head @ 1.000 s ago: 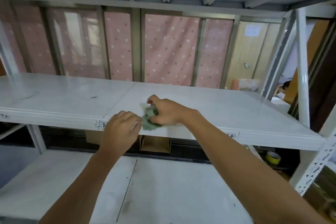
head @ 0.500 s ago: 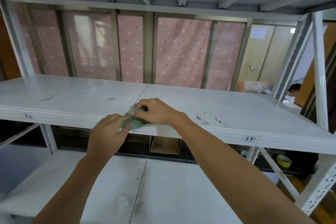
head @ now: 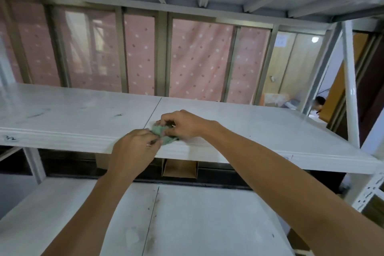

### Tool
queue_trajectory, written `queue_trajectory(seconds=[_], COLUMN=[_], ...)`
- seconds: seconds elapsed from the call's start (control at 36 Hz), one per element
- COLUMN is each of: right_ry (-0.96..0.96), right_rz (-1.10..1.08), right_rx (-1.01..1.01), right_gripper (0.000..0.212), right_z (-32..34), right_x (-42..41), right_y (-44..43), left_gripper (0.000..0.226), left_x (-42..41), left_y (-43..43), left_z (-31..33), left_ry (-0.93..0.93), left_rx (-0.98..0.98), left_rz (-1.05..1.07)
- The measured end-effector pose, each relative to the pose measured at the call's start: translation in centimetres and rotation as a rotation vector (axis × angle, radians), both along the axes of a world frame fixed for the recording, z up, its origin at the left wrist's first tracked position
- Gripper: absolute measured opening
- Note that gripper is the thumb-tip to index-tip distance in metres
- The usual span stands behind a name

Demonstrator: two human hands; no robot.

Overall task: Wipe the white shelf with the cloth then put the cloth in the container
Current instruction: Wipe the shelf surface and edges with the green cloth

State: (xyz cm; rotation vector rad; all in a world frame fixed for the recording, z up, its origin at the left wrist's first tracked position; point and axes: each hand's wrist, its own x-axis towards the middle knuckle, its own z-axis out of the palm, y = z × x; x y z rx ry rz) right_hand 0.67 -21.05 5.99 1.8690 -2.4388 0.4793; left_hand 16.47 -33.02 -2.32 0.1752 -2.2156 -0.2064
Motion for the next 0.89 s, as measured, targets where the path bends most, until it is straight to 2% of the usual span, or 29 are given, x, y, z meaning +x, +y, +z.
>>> queue_trajectory(seconds=[0.14, 0.28, 0.39, 0.53, 0.75, 0.89], right_ry=[0.081, 0.175, 0.250, 0.428, 0.465, 0.490], right_rz=[-0.021, -0.025, -0.033, -0.153, -0.288, -0.183], right_rx=[0.040, 0.059, 0.071, 0.128, 0.151, 0.150], right_gripper=[0.013, 0.014, 0.027, 0.029, 0.047, 0.039], right_z=[0.1, 0.2, 0.1, -0.2, 0.3, 0.2], right_x=[-3.6, -8.3, -12.7, -18.4, -24.0, -22.7], right_y=[-3.3, -6.8, -9.5, -12.3, -14.3, -12.8], left_gripper=[0.047, 0.043, 0.031, 0.035, 0.046, 0.043], left_x=[-1.9, -4.5, -6.7, -8.0, -9.4, -9.1], left_y=[-0.8, -0.7, -1.1, -0.7, 0.4, 0.7], left_z=[0.7, 1.2, 1.3, 2.2, 2.1, 2.4], left_ry=[-0.034, -0.014, 0.006, -0.062, -0.189, -0.188], left_rx=[0.073, 0.079, 0.016, 0.040, 0.089, 0.086], left_rz=[-0.079, -0.057, -0.165, -0.190, -0.132, -0.132])
